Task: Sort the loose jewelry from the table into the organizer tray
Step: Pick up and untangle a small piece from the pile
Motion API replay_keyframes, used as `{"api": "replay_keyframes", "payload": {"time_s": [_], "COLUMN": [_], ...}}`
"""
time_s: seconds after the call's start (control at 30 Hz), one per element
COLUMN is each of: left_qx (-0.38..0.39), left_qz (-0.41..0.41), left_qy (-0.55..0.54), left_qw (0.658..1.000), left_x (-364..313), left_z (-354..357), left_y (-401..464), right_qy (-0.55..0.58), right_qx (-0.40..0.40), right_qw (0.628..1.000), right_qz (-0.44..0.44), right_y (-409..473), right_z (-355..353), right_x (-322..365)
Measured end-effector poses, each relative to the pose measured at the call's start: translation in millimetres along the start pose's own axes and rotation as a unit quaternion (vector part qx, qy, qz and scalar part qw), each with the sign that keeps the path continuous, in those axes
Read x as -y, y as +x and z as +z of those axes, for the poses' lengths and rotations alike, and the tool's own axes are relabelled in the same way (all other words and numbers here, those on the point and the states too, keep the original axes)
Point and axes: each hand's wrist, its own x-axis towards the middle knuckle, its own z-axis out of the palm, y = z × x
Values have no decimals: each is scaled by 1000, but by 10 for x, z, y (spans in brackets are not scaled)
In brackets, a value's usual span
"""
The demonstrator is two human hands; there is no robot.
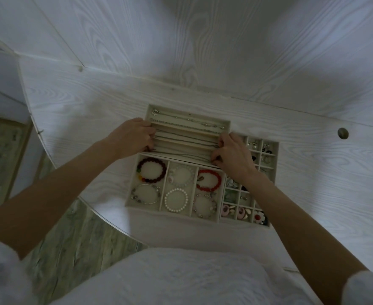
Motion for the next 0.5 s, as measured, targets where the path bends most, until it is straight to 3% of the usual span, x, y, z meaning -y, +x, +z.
{"api": "replay_keyframes", "payload": {"time_s": [0.33,0.5], "left_qx": [-11,-20], "left_qz": [-76,-71], "left_qy": [-25,-39], "left_qw": [997,996], "left_x": [-26,-61], "left_z": [71,46], "left_y": [-28,-16], "right_qy": [-8,-7], "right_qx": [-8,10], "right_qw": [1000,1000], "right_qz": [-17,-22], "right_y": [-32,-42], "right_z": [-19,-52], "right_x": [-26,-64]}}
